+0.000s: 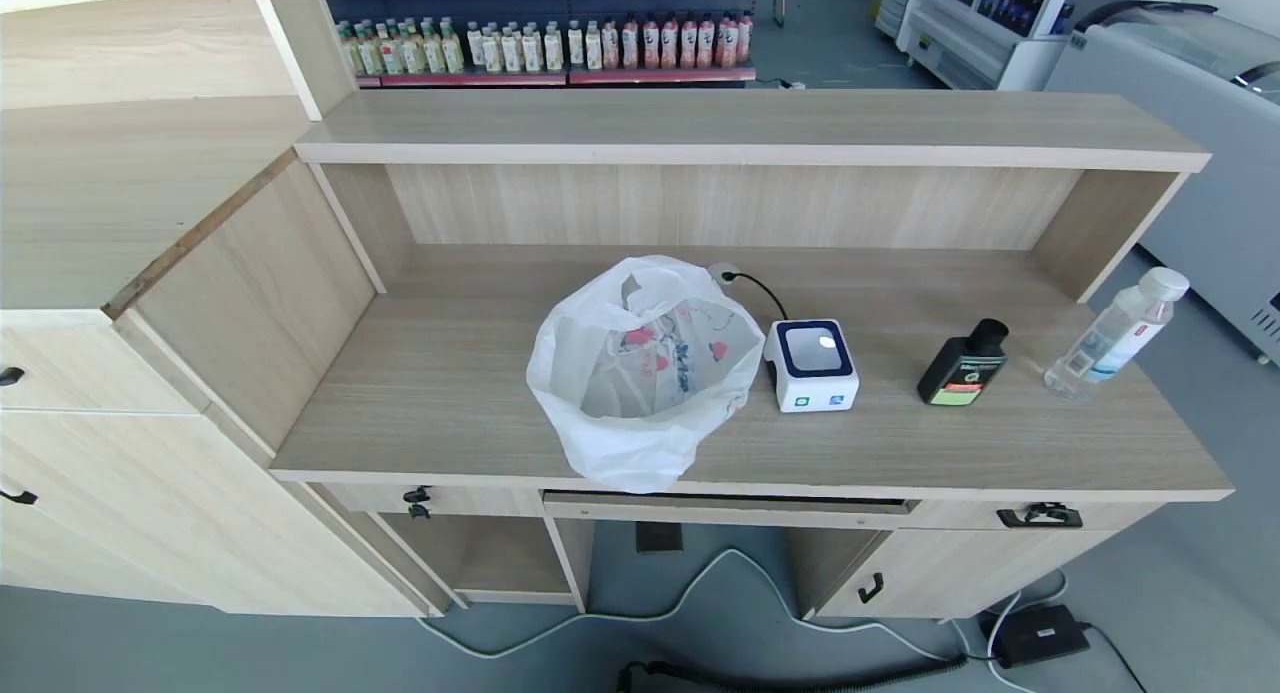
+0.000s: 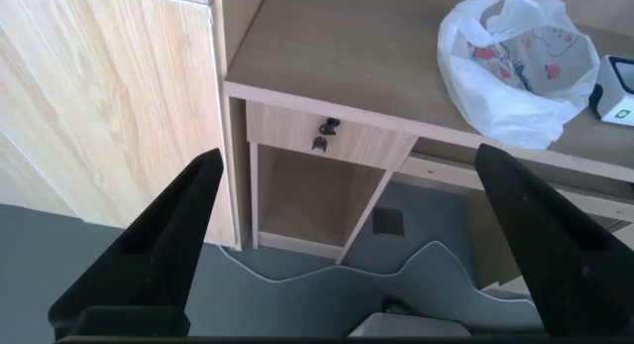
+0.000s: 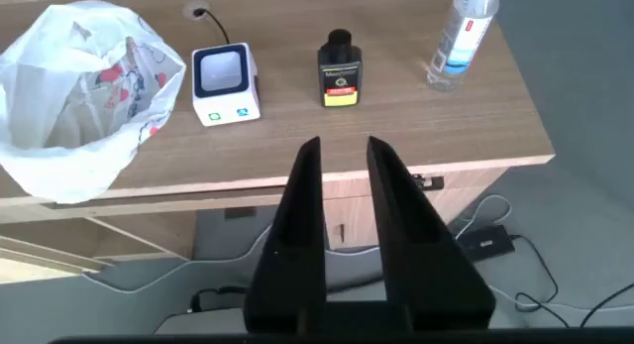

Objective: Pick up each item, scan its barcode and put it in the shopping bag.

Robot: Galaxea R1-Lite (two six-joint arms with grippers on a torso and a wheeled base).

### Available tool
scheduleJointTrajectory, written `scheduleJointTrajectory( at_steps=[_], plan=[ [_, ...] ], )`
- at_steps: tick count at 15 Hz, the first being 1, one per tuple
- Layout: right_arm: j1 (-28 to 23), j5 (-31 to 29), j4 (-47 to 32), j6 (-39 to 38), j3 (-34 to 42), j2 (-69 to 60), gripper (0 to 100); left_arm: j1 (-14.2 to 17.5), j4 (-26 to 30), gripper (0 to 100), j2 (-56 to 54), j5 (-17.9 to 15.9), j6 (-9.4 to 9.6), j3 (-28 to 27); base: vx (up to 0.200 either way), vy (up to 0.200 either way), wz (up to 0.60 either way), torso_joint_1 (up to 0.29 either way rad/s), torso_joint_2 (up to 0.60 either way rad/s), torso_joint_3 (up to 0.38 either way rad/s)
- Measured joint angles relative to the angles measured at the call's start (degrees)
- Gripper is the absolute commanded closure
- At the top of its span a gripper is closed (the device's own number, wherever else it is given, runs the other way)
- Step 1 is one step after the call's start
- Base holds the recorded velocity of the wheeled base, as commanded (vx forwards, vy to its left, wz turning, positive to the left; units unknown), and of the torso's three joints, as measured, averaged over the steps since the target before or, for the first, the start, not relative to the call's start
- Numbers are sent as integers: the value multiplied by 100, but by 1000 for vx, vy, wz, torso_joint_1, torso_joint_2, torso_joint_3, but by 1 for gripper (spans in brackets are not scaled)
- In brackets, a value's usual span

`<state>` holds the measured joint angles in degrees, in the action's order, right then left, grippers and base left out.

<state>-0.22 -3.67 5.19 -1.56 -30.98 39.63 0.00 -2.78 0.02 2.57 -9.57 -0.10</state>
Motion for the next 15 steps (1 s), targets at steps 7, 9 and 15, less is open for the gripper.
scheduleJointTrajectory(
  at_steps=[7, 9, 15],
  plan=[
    [-1320, -2, 272, 52, -218, 2644, 0, 0, 0, 0, 0, -1, 2, 0, 0, 0, 0, 0, 0, 0],
    [-1653, 6, 685, 216, -364, 3405, 0, 0, 0, 0, 0, -4, 2, 0, 0, 0, 0, 0, 0, 0],
    [-1921, 623, 2294, 1445, -1557, 5615, 0, 0, 0, 0, 0, -4, 0, 0, 0, 0, 0, 0, 0, 0]
  ],
)
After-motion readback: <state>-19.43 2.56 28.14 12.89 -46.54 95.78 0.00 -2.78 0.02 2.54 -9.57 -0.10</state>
